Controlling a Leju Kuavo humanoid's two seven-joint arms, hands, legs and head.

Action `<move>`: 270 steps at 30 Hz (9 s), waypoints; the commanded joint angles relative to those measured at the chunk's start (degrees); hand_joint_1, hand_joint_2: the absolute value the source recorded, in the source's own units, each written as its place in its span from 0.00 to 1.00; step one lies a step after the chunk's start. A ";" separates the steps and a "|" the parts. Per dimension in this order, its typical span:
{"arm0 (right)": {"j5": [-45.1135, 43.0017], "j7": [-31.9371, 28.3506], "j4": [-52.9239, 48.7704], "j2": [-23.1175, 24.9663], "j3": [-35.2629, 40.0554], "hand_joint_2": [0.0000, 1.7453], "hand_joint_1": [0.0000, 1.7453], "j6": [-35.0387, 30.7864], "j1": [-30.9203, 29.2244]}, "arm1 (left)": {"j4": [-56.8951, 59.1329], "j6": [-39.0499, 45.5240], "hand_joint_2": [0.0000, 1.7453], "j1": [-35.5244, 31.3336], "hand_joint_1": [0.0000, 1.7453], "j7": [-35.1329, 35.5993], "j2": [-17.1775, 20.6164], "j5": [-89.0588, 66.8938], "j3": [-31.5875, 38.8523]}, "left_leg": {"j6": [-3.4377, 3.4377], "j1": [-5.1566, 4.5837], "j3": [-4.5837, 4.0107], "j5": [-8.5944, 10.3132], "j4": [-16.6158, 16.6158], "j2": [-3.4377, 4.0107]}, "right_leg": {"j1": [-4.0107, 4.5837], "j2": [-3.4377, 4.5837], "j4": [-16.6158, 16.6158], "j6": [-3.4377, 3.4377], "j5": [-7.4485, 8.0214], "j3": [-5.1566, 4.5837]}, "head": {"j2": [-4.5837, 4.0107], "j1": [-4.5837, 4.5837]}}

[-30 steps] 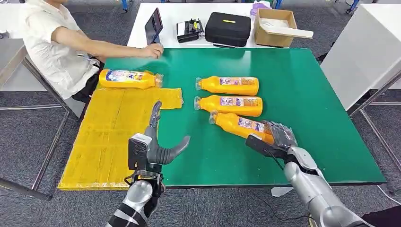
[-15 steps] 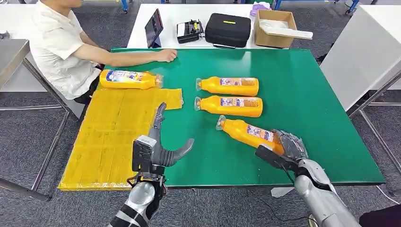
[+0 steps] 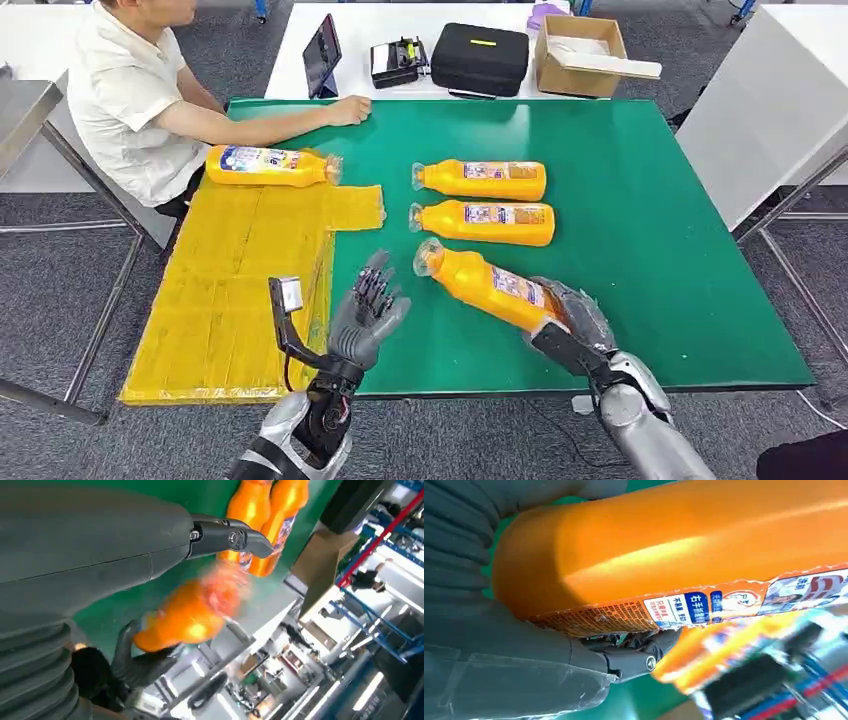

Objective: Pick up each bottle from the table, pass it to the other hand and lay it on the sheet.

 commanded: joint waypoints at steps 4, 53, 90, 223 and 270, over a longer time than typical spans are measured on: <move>-1.44 0.52 -3.16 1.80 -0.77 1.00 1.00 -0.58 -0.37 | 8.69 1.15 1.00 0.74 0.00 -3.80 1.88 -0.78 -4.31 | -0.01 -0.02 -0.01 -0.05 -0.05 -0.01 | -0.01 0.01 -0.05 -0.12 -0.04 0.02 | 0.00 -0.02; -5.45 -10.44 5.42 11.69 17.27 1.00 1.00 6.02 -7.75 | 4.92 -9.13 1.00 -4.11 0.00 -12.16 -0.31 -2.37 -1.62 | -0.03 0.04 -0.20 -0.03 0.01 0.02 | 0.05 0.01 -0.01 -0.17 -0.03 -0.19 | 0.00 0.00; -12.49 -8.80 9.50 16.76 12.40 1.00 0.60 4.07 -8.90 | 0.58 -3.17 1.00 -4.93 1.00 -17.65 -0.40 -2.74 0.53 | -0.03 0.05 -0.23 -0.04 0.03 0.03 | 0.06 0.02 0.00 -0.17 -0.04 -0.24 | 0.00 0.00; -7.82 -14.21 0.72 16.44 2.00 1.00 0.00 -27.83 -5.38 | 33.76 3.64 1.00 -27.90 0.00 -1.88 7.64 -88.65 5.91 | -0.14 0.06 -0.02 0.09 0.04 0.00 | 0.07 -0.04 0.09 -0.23 -0.03 -0.02 | 0.00 0.02; 28.16 2.57 7.71 7.84 -3.66 1.00 0.00 -36.85 -6.18 | -12.08 28.88 1.00 2.53 0.00 -16.30 3.68 -42.63 -1.25 | -0.09 0.01 -0.12 0.02 -0.03 0.06 | 0.02 0.03 -0.05 -0.17 -0.03 -0.11 | 0.00 0.00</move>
